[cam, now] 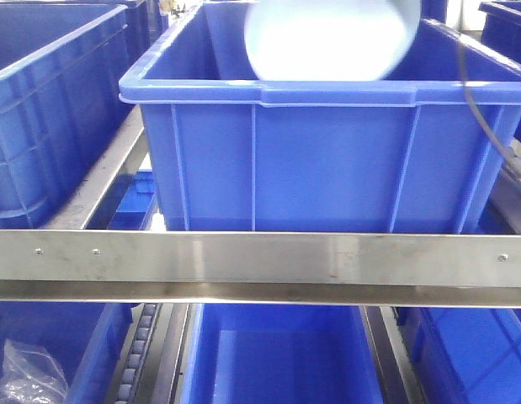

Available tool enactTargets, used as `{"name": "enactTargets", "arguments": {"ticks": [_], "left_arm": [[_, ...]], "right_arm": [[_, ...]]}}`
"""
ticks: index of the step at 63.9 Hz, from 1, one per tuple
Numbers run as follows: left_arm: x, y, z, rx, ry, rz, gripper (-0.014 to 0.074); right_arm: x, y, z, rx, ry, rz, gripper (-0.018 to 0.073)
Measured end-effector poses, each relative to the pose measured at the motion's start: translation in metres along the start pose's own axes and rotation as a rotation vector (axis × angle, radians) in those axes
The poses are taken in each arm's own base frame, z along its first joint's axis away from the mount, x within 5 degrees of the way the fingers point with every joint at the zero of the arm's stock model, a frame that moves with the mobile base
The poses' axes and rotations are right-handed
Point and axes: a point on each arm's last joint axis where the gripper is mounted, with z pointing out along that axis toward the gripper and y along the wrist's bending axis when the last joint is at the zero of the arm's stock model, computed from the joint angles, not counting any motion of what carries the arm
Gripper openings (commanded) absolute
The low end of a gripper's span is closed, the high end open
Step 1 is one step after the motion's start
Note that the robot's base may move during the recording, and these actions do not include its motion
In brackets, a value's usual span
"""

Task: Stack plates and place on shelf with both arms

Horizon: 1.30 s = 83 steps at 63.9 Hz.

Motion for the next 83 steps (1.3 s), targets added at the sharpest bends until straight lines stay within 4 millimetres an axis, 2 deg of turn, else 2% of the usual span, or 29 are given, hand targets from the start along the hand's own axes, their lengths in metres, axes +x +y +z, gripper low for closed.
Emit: {"name": "enactTargets", "arguments": {"ticks": [11, 32, 45, 48, 52, 59, 70, 77, 83], "left_arm": [[0.000, 0.000, 0.000, 0.000, 0.000, 0.000, 0.0083], [0.000, 0.000, 0.000, 0.000, 0.000, 0.000, 0.0083], [0.000, 0.000, 0.000, 0.000, 0.000, 0.000, 0.0083], [0.000, 0.000, 0.000, 0.000, 0.000, 0.000, 0.0083], [0.000, 0.000, 0.000, 0.000, 0.000, 0.000, 0.0083], [0.000, 0.000, 0.000, 0.000, 0.000, 0.000, 0.0083], [0.000, 0.000, 0.000, 0.000, 0.000, 0.000, 0.0083], [0.000, 0.000, 0.000, 0.000, 0.000, 0.000, 0.0083], [0.000, 0.000, 0.000, 0.000, 0.000, 0.000, 0.0083]], "right_arm": [[0.013, -0.002, 0.015, 0.006, 0.043, -0.001, 0.0290], [0.012, -0.001, 0.015, 0.003, 0.060, -0.001, 0.0367], [0.012, 0.000, 0.012, -0.002, 0.086, 0.000, 0.0360], [0.008, 0.001, 0.009, -0.005, 0.080, 0.000, 0.0339], [0.001, 0.002, 0.002, -0.009, 0.057, 0.000, 0.0264], [-0.012, 0.004, -0.010, -0.019, 0.033, 0.001, 0.0043], [-0.020, 0.007, -0.025, -0.033, 0.058, 0.001, 0.0057], [-0.018, 0.006, -0.036, -0.035, 0.070, 0.001, 0.0057], [-0.013, 0.005, -0.063, -0.034, 0.063, 0.001, 0.0057]]}}
